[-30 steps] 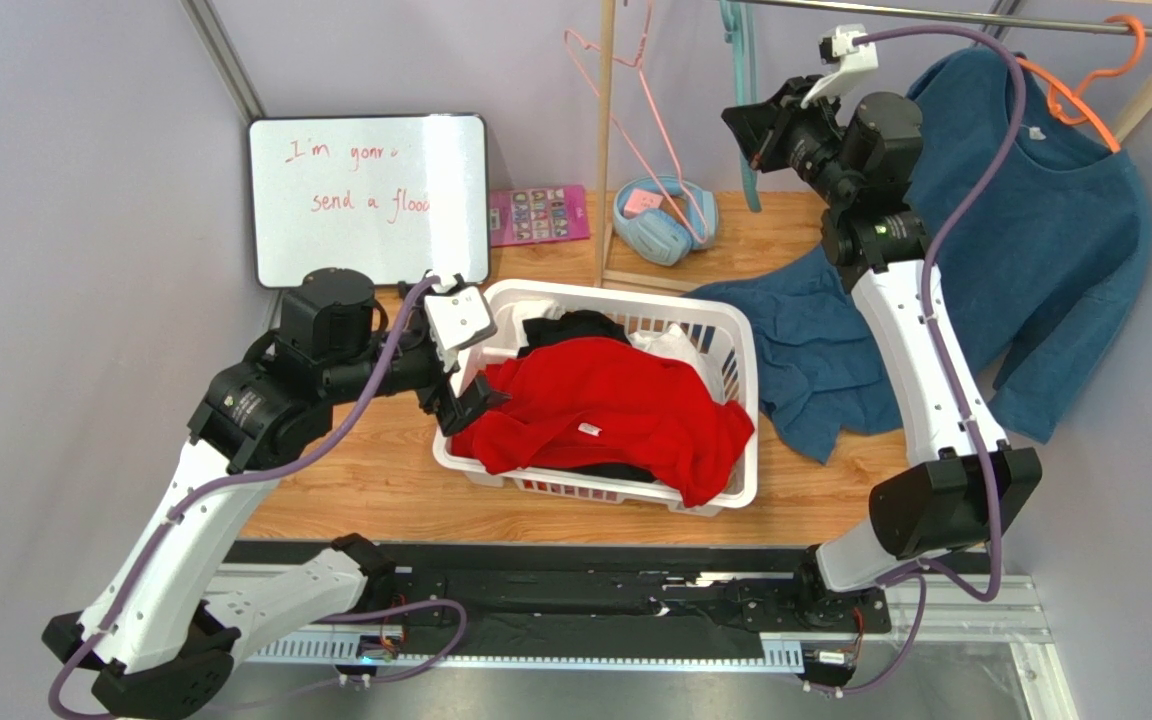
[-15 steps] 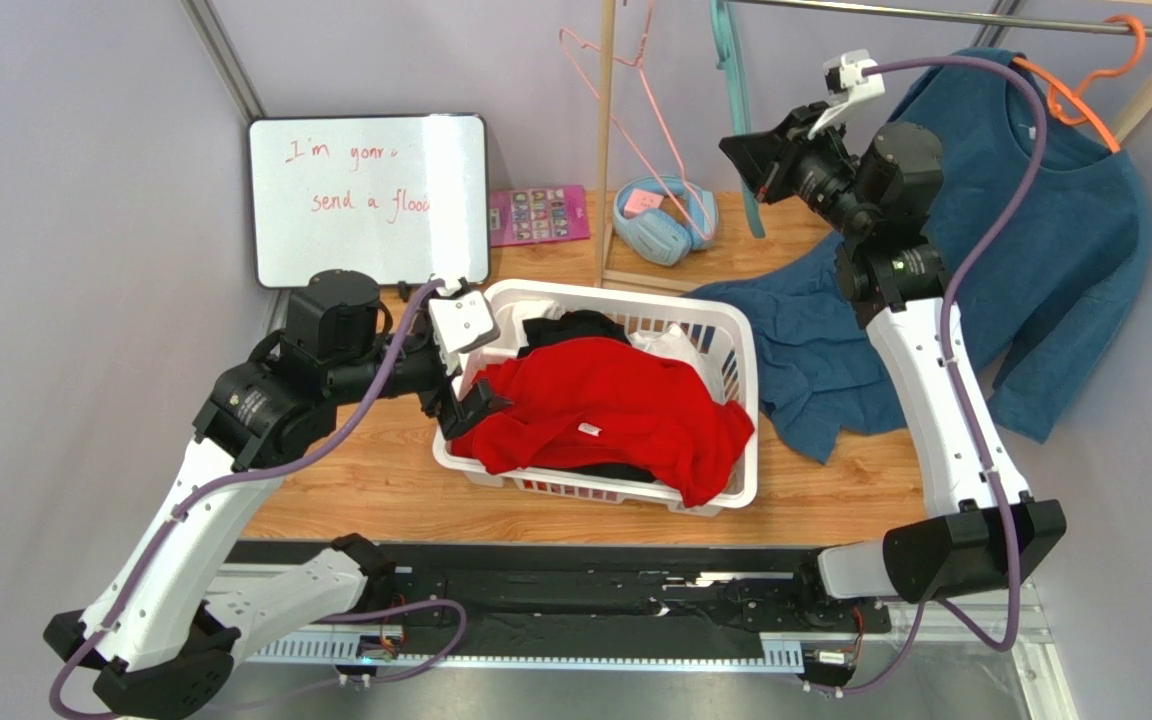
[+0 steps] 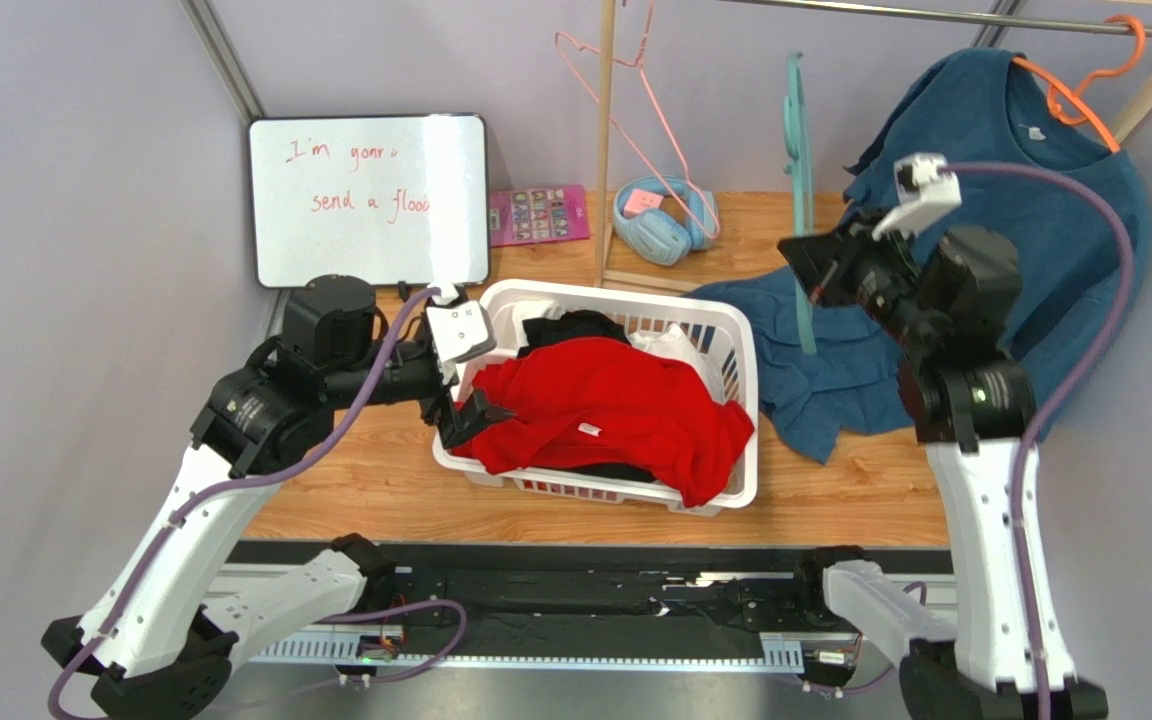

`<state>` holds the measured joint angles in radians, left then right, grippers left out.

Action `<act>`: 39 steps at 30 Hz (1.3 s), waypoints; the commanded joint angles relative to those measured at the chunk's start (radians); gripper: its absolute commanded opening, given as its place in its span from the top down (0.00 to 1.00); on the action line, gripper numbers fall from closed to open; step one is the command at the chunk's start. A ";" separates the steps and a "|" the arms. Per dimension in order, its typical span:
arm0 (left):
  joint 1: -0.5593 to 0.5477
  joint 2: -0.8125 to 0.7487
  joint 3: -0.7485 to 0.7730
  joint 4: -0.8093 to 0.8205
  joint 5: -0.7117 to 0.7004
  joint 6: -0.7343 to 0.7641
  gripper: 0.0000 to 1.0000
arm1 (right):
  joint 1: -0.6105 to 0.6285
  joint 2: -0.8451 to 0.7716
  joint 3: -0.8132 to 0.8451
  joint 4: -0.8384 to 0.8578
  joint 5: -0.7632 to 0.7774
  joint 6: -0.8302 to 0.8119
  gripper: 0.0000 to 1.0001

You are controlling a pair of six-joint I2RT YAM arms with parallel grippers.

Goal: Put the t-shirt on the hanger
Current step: Pick up the hanger from the clothesline.

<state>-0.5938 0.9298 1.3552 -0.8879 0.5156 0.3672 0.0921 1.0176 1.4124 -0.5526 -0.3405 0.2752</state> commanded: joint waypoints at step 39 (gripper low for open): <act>0.003 -0.114 -0.099 0.300 0.172 0.252 0.04 | 0.185 -0.176 -0.126 -0.513 -0.951 -0.027 1.00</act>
<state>-0.5938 0.7834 1.2037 -0.5842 0.6693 0.4377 0.1352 0.8089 1.2201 -1.1046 -1.2236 0.3077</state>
